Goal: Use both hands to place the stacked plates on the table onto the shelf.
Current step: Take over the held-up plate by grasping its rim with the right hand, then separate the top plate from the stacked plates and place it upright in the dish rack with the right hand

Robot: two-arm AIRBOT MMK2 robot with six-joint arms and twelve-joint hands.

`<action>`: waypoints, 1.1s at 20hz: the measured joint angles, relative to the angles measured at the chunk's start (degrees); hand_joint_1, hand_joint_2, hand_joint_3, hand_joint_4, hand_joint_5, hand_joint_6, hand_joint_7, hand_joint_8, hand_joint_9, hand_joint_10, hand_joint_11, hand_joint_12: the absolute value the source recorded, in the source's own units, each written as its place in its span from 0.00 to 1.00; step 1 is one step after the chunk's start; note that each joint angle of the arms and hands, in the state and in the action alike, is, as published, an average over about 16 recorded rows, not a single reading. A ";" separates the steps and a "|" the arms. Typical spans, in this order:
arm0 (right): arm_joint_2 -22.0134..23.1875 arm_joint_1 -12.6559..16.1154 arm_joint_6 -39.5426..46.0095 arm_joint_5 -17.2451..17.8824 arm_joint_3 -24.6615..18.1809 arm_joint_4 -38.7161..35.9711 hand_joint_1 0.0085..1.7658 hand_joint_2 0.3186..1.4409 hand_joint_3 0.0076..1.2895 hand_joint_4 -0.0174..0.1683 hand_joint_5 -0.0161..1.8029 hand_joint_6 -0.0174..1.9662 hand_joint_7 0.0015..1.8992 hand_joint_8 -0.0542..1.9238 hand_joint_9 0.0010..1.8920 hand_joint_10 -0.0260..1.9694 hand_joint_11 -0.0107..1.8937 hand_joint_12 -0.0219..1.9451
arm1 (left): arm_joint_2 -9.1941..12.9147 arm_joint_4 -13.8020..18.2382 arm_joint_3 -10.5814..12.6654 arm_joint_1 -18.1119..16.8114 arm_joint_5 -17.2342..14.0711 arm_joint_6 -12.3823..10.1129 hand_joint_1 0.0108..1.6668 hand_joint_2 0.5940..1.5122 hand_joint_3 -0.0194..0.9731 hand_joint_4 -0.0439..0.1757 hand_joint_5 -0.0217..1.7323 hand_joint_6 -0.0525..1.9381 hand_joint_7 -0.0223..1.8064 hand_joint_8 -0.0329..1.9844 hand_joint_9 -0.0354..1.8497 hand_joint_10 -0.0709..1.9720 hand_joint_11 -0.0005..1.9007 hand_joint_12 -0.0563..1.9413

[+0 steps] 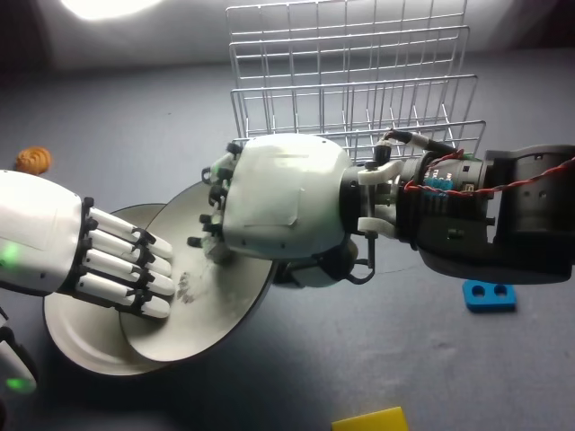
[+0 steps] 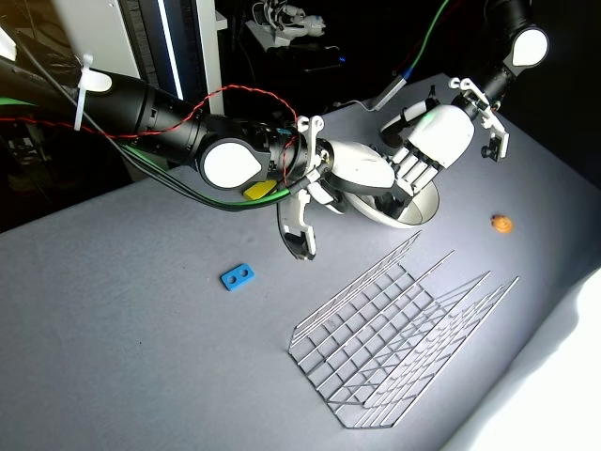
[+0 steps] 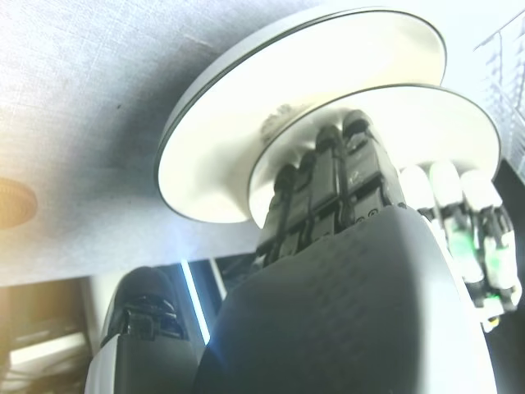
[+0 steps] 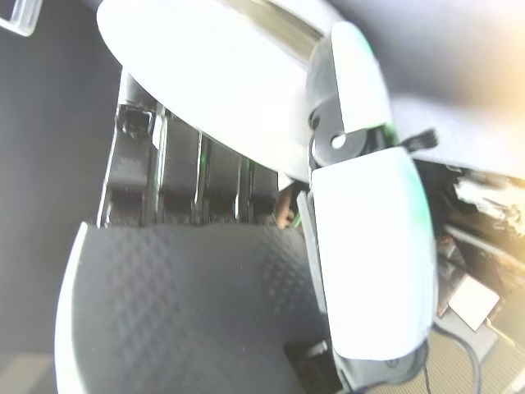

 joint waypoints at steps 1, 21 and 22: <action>-0.34 -0.02 -0.06 0.26 0.30 -0.01 0.63 0.63 0.01 0.10 0.41 0.17 0.44 0.15 0.48 0.03 0.27 0.54 | -0.01 -0.05 0.13 -0.10 -0.03 -0.12 0.00 0.57 0.04 0.19 0.02 0.03 0.01 0.01 0.03 0.04 0.01 0.03; -0.88 2.98 0.04 2.43 -1.78 1.12 0.66 0.59 0.01 0.18 0.50 0.53 0.55 0.48 0.67 0.02 0.45 0.52 | 5.81 -2.98 3.43 -8.46 -2.02 -6.72 0.00 0.61 0.04 0.22 0.03 0.03 0.03 0.01 0.03 0.04 0.01 0.03; -0.71 3.45 0.05 2.40 -2.14 1.23 0.66 0.59 0.01 0.18 0.51 0.53 0.55 0.47 0.67 0.02 0.45 0.52 | 6.35 -2.94 3.52 -8.98 -1.95 -6.95 0.00 0.61 0.04 0.22 0.02 0.03 0.03 0.01 0.03 0.04 0.01 0.03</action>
